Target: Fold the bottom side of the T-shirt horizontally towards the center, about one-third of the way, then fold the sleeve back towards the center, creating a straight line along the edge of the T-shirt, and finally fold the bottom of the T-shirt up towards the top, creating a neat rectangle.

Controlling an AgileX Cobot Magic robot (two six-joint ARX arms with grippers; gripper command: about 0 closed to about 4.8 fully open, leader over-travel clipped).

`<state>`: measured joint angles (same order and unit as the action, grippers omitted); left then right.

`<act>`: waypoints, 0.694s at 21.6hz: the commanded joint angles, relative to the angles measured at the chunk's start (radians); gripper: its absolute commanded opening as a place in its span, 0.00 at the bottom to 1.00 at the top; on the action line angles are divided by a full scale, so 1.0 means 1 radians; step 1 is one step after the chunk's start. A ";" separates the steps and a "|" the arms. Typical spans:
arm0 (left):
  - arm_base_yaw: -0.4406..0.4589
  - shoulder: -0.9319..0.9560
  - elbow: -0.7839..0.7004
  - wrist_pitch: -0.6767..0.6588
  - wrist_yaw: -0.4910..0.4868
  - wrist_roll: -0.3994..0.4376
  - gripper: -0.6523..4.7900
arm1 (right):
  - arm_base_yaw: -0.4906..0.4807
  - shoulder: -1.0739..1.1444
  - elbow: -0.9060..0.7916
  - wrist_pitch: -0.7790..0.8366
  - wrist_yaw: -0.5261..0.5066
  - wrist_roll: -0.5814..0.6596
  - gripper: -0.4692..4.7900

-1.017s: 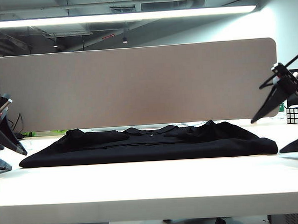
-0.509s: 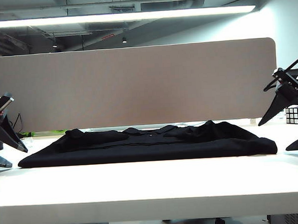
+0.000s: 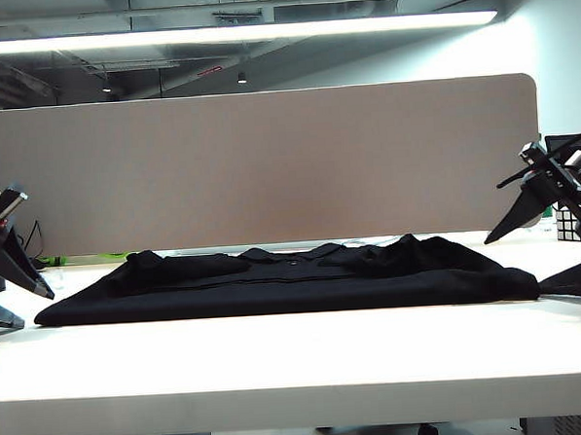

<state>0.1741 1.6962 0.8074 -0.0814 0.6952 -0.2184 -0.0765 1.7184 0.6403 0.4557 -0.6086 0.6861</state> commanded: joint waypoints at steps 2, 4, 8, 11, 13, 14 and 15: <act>0.000 0.010 -0.001 0.014 -0.003 0.001 0.51 | 0.023 0.028 -0.014 -0.047 0.005 0.024 0.79; -0.015 0.018 0.000 0.026 -0.006 0.001 0.51 | 0.037 0.028 -0.013 -0.030 0.006 0.035 0.79; -0.038 0.019 0.000 0.043 -0.026 0.001 0.51 | 0.047 0.029 -0.013 -0.029 0.006 0.041 0.79; -0.043 0.019 0.000 0.049 -0.026 0.000 0.50 | 0.050 0.029 -0.013 -0.029 0.007 0.043 0.78; -0.043 0.021 0.000 0.059 -0.026 0.000 0.50 | 0.050 0.029 -0.013 -0.027 0.007 0.043 0.77; -0.043 0.024 0.000 0.063 -0.026 -0.001 0.50 | 0.050 0.029 -0.013 -0.027 0.006 0.043 0.76; -0.043 0.026 0.001 0.069 -0.025 -0.004 0.49 | 0.050 0.029 -0.013 -0.027 0.006 0.043 0.73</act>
<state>0.1310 1.7157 0.8082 -0.0177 0.6807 -0.2184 -0.0319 1.7321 0.6403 0.5018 -0.5911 0.6994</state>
